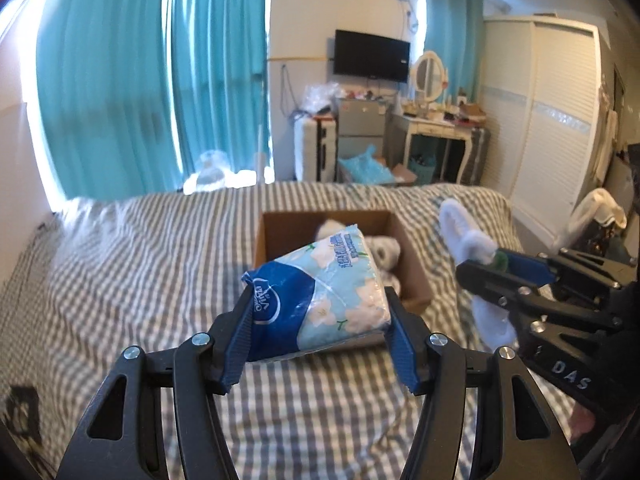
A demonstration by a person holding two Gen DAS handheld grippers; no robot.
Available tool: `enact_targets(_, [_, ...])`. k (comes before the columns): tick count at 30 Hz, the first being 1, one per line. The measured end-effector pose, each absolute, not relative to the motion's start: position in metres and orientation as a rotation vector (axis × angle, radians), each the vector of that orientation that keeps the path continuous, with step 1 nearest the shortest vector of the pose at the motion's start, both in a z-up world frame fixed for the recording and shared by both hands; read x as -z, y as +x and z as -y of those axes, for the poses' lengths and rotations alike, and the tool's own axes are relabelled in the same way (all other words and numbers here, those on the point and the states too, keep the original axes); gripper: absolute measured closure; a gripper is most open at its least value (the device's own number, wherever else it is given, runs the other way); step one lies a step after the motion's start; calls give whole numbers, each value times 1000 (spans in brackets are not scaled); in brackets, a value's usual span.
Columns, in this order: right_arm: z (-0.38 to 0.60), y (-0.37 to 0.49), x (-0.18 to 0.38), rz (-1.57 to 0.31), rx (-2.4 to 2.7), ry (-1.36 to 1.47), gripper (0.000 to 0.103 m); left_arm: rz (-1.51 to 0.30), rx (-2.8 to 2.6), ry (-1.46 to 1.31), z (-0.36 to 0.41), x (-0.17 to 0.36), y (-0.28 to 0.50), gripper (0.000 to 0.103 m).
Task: Organize soft objects
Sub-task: 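Carry the socks and tissue pack over the box and release both into it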
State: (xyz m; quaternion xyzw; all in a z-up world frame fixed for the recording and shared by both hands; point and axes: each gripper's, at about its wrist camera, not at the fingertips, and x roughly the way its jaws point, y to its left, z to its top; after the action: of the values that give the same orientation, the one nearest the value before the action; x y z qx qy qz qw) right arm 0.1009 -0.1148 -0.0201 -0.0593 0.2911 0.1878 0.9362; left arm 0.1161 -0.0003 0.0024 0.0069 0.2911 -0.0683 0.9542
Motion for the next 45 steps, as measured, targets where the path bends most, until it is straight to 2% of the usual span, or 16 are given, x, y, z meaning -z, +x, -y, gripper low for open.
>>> enact_targets(8, [125,141,-13,-541,-372,-109,75,-626,109,52,-8,18,194,44])
enact_targets(18, [135,228,7,-576,-347,-124,75,-685,132,49,-12,65,262,39])
enact_targets(22, [133,254,22,-599,-352,-127,75,-685,101,127,-6,72,271,31])
enact_targets(24, [133,266,29,-609,-357,-131,75,-670,75,159,-5,72,271,21])
enact_targets(32, [118,286,43,-633,-373,-145,75,-616,56,141,-28,44,254,21])
enact_targets(41, [88,291,24,-667,-441,-82,74,-577,-52,71,-88,23,237,20])
enact_targets(42, [82,292,24,-674,-453,-79,73,-573,-61,67,-93,25,235,20])
enact_targets(44, [70,296,27,-699,-477,-51,58,-563,-58,63,-101,29,232,20])
enact_targets(45, [63,298,31,-717,-487,-40,39,-559,-65,58,-104,31,230,20])
